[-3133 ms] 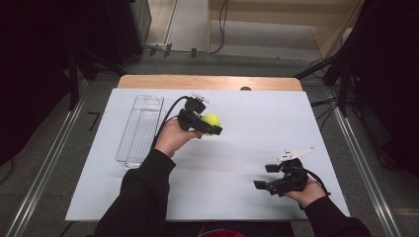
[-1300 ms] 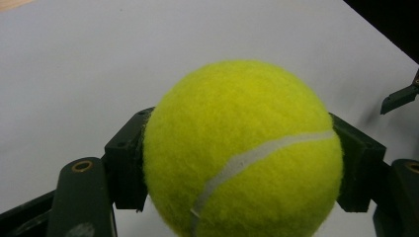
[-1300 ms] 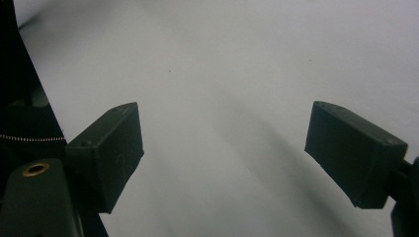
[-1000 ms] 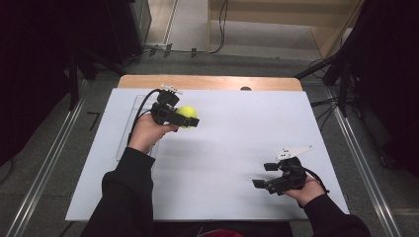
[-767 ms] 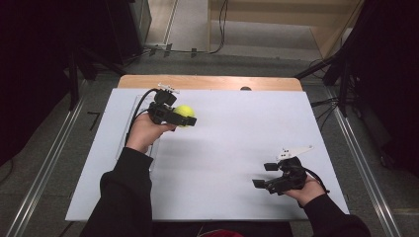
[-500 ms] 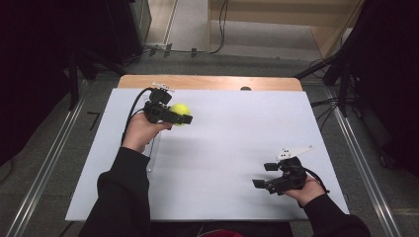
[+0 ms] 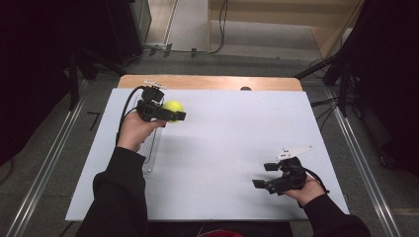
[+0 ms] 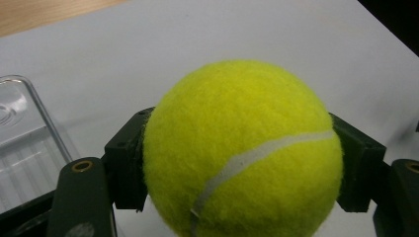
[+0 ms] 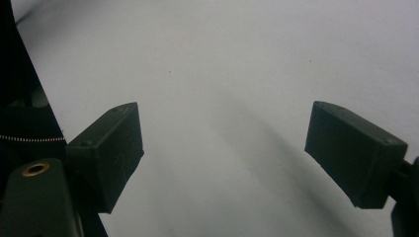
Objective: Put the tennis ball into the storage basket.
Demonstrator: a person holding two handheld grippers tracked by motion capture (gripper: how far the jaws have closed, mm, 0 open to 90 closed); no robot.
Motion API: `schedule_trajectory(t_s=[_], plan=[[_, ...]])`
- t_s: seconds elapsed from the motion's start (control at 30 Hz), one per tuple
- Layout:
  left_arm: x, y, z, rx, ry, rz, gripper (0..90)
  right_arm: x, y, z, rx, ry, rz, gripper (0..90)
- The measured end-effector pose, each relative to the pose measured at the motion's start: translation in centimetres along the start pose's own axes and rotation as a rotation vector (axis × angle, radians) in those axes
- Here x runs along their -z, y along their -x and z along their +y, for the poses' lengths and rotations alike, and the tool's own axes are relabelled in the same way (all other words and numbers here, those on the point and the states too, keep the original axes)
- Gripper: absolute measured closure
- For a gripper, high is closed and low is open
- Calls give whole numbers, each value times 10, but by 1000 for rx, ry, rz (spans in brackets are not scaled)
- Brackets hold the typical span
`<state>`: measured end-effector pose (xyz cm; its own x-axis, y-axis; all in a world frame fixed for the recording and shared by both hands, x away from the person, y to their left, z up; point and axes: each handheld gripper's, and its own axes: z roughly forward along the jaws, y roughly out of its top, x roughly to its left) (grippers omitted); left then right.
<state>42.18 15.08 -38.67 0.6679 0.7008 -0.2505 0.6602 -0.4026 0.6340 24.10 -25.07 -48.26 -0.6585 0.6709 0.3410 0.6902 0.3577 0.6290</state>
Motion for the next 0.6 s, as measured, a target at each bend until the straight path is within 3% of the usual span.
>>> schedule_trajectory(t_s=[0.6], plan=[[11, -14, -4, 34, 18, 38, 265, -1, 0, 0, 4, -1, -1, 127]])
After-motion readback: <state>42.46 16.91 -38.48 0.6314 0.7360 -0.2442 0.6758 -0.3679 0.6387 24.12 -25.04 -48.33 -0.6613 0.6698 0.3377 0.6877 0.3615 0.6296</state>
